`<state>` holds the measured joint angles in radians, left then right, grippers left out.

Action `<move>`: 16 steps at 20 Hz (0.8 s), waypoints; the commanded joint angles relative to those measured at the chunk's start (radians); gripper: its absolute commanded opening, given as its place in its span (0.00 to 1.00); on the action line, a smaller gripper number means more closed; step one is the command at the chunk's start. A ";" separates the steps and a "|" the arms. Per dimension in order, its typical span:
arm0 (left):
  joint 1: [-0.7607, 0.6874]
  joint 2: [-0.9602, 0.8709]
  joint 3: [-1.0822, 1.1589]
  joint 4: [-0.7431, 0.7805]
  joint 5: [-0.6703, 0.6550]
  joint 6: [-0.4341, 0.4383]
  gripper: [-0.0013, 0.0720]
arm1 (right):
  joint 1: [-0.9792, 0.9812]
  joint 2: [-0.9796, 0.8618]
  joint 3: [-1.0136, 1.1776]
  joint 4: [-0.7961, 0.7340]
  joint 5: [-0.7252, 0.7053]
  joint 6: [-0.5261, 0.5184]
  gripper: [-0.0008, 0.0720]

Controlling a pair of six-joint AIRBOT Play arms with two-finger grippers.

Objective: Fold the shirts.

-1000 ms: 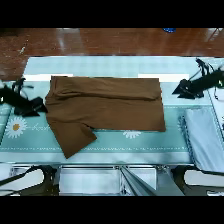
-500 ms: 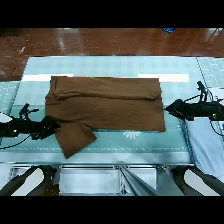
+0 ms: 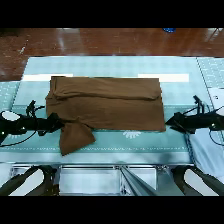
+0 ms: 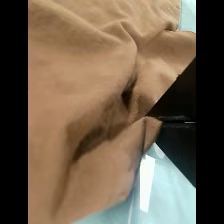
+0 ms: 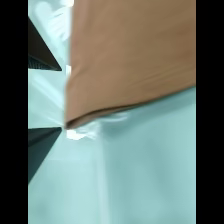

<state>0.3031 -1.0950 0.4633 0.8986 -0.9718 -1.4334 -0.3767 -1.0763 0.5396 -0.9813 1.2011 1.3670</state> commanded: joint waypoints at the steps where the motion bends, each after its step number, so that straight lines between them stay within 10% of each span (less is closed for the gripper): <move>1: -0.005 -0.002 0.014 -0.025 -0.024 0.012 0.04 | 0.016 -0.017 -0.075 0.042 0.000 0.008 0.57; 7: -0.006 -0.002 0.017 -0.025 -0.027 0.058 0.04 | 0.171 -0.146 -0.065 0.218 -0.303 0.007 0.56; 10: -0.002 -0.001 0.034 -0.024 -0.027 0.062 0.04 | 0.214 -0.193 0.013 0.295 -0.338 -0.060 0.09; 16: -0.008 -0.003 0.279 -0.024 -0.033 0.065 0.04 | 0.215 -0.194 0.290 0.212 -0.186 -0.095 0.05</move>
<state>0.2993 -1.0969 0.6277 0.8742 -1.0115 -1.3724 -0.1684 -1.2636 0.7116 -0.7506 0.9604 1.2888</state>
